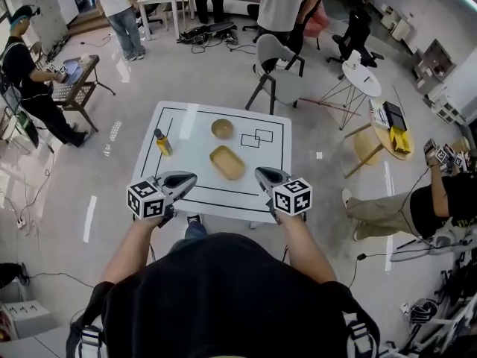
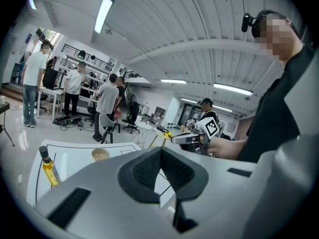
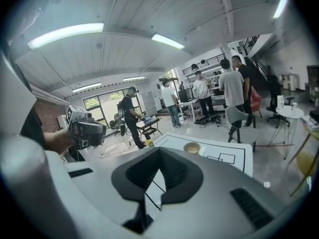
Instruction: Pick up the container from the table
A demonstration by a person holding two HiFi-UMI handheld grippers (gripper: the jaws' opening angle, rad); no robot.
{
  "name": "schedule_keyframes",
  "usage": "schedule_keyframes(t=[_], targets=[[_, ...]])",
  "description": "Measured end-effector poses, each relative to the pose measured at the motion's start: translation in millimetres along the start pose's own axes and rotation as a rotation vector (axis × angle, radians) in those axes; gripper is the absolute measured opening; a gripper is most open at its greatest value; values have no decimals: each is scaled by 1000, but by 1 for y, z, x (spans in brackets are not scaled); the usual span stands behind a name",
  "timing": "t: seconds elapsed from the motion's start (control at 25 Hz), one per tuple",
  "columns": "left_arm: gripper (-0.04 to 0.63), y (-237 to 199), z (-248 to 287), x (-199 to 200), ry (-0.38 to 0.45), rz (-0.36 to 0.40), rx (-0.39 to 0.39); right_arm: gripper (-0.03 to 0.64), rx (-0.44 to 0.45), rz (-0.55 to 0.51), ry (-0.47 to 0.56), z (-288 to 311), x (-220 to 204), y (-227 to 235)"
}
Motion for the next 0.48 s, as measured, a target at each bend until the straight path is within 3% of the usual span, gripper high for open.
schedule_keyframes(t=[0.48], targets=[[8, -47, 6, 7, 0, -26, -11, 5, -23, 12, -22, 35, 14, 16]])
Point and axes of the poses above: the fingertips, and each gripper's own axes: z forward along the fingers, y to its right, x out of its top, the point moved 7 cm from there along -z, backward along the fingers, and after that the axes turned 1 degree about -x, right-handed, at the moved point
